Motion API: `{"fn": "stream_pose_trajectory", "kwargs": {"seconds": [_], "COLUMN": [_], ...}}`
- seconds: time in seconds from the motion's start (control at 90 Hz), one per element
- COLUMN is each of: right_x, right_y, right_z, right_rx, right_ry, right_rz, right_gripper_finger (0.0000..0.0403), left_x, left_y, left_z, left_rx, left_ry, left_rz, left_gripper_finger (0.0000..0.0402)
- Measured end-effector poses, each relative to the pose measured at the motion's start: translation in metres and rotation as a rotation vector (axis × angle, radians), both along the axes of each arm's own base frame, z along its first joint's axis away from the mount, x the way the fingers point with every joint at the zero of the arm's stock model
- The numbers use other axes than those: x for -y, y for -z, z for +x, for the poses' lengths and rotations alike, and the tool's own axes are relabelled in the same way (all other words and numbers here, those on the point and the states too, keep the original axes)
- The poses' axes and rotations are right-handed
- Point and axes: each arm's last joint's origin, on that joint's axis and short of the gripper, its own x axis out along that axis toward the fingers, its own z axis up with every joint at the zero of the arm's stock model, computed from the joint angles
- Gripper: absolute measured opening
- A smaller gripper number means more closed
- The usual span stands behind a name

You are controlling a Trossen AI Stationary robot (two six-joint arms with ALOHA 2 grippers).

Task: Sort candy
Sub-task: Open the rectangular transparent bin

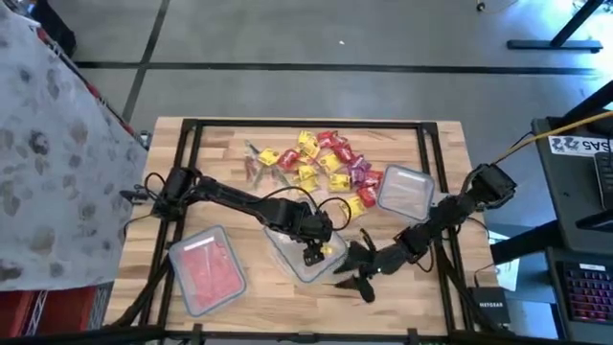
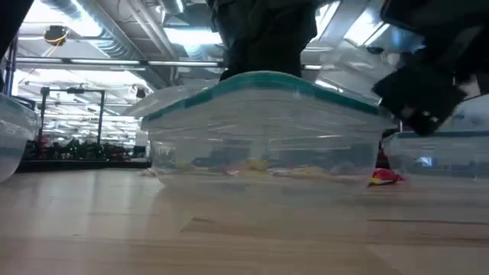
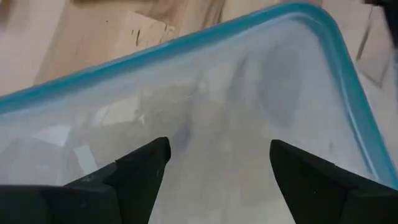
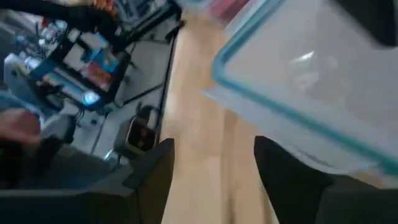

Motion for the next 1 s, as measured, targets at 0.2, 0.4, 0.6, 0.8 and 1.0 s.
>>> {"fn": "stream_pose_trajectory", "kwargs": {"seconds": [0.2,0.4,0.6,0.8,1.0], "right_x": [0.002,0.023,0.058,0.081,0.075], "right_y": [-0.016,-0.064,-0.064,-0.039,-0.024], "right_z": [-0.011,-0.020,-0.014,0.004,0.022], "right_rx": [-0.305,-0.409,-0.531,-0.638,-0.628], "right_ry": [-0.045,0.160,0.461,0.532,0.408], "right_rz": [0.010,-0.214,-0.331,-0.294,-0.224], "right_gripper_finger": [0.0209,0.0209,0.0209,0.0209,0.0209], "left_x": [0.001,0.001,-0.001,-0.007,-0.017], "left_y": [-0.005,-0.049,-0.096,-0.077,-0.038], "left_z": [0.001,0.000,-0.002,-0.018,-0.038], "left_rx": [-0.002,0.077,0.144,-0.048,-0.211], "left_ry": [0.020,0.005,-0.074,-0.258,-0.354], "left_rz": [0.018,0.073,0.068,0.091,0.125], "left_gripper_finger": [0.0274,0.0274,0.0274,0.0274,0.0274]}}
